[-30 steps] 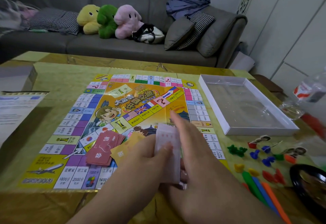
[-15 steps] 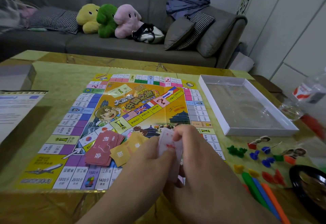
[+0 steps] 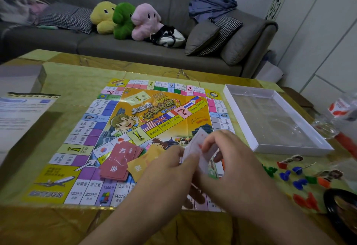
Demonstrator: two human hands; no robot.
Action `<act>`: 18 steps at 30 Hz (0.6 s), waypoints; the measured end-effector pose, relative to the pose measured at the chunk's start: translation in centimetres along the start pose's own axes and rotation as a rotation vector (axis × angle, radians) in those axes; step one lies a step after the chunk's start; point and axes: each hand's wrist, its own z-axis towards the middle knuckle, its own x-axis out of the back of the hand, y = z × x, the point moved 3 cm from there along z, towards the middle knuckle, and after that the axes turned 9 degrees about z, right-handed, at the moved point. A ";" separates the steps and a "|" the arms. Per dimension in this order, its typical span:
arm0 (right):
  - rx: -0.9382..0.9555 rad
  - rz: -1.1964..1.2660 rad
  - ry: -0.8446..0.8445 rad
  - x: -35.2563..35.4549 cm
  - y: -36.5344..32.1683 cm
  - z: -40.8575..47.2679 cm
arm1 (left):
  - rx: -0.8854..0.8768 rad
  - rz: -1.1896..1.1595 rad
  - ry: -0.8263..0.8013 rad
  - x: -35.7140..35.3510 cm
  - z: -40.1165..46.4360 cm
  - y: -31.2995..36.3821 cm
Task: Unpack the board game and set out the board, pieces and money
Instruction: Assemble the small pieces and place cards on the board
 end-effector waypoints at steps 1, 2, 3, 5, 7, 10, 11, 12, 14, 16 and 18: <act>-0.024 -0.009 0.025 0.4 0.4 1.0 | 0.011 -0.042 0.023 0.3 0.0 0.0; -0.039 -0.024 0.062 0.7 0.8 2.1 | 0.013 -0.062 0.061 0.8 0.1 0.0; -0.057 -0.042 0.104 1.0 1.2 3.5 | 0.009 -0.070 0.101 1.2 0.2 0.1; -0.095 -0.084 0.180 1.3 2.5 7.0 | 0.007 -0.093 0.166 2.2 0.5 0.0; -0.147 -0.144 0.201 0.7 4.0 10.5 | 0.014 -0.111 0.215 3.2 0.8 -0.1; -0.265 -0.280 0.016 -2.0 7.0 13.4 | 0.047 -0.141 0.229 4.0 1.0 -0.2; -0.307 -0.341 -0.105 -3.1 8.0 13.6 | 0.056 -0.150 0.224 4.1 1.0 -0.2; -0.342 -0.390 -0.199 -3.9 8.7 13.6 | 0.064 -0.148 0.220 4.2 1.1 -0.3; -0.380 -0.405 -0.209 -3.9 9.1 13.4 | 0.069 -0.132 0.218 4.3 1.3 -0.5; -0.334 -0.328 -0.075 -2.5 8.1 12.8 | 0.068 -0.118 0.219 4.5 1.6 -0.6; -0.280 -0.206 0.011 -0.7 7.4 11.4 | 0.069 -0.051 0.219 4.6 2.0 -0.7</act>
